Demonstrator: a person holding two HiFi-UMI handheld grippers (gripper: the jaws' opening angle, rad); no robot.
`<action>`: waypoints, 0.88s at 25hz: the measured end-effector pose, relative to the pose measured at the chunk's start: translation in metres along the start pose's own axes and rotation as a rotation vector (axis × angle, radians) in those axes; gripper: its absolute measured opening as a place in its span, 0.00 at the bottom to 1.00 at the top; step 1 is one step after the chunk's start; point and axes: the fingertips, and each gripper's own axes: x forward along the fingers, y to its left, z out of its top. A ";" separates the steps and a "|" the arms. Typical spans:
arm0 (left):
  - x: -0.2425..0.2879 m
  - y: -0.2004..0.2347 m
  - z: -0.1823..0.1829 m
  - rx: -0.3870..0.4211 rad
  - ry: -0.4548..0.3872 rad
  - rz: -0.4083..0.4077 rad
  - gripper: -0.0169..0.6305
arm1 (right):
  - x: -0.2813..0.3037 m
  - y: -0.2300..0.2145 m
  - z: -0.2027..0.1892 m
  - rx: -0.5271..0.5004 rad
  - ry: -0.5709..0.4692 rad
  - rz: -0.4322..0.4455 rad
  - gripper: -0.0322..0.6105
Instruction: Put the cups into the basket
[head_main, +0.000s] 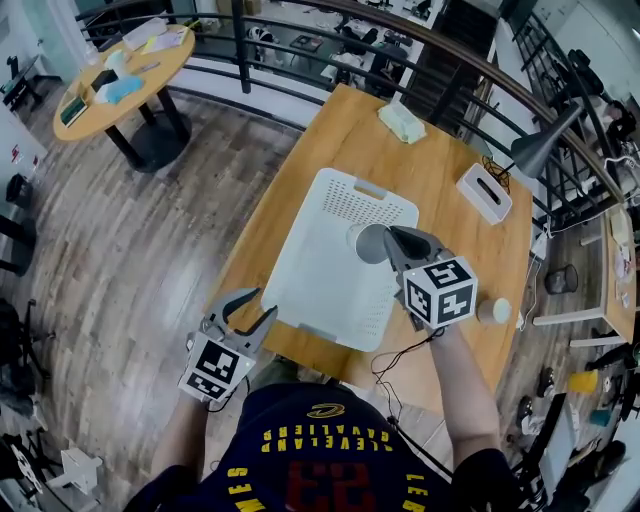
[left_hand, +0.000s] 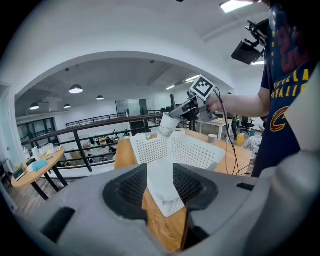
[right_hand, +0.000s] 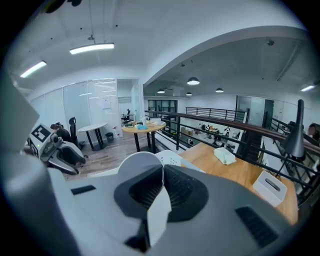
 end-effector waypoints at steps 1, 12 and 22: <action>0.001 0.004 -0.002 -0.001 -0.001 -0.005 0.27 | 0.006 0.001 0.000 -0.002 0.009 -0.002 0.08; 0.004 0.042 -0.024 -0.070 -0.020 -0.066 0.27 | 0.086 -0.001 -0.025 -0.040 0.158 -0.051 0.08; 0.017 0.070 -0.040 -0.101 0.008 -0.092 0.27 | 0.142 -0.004 -0.057 0.009 0.261 -0.042 0.08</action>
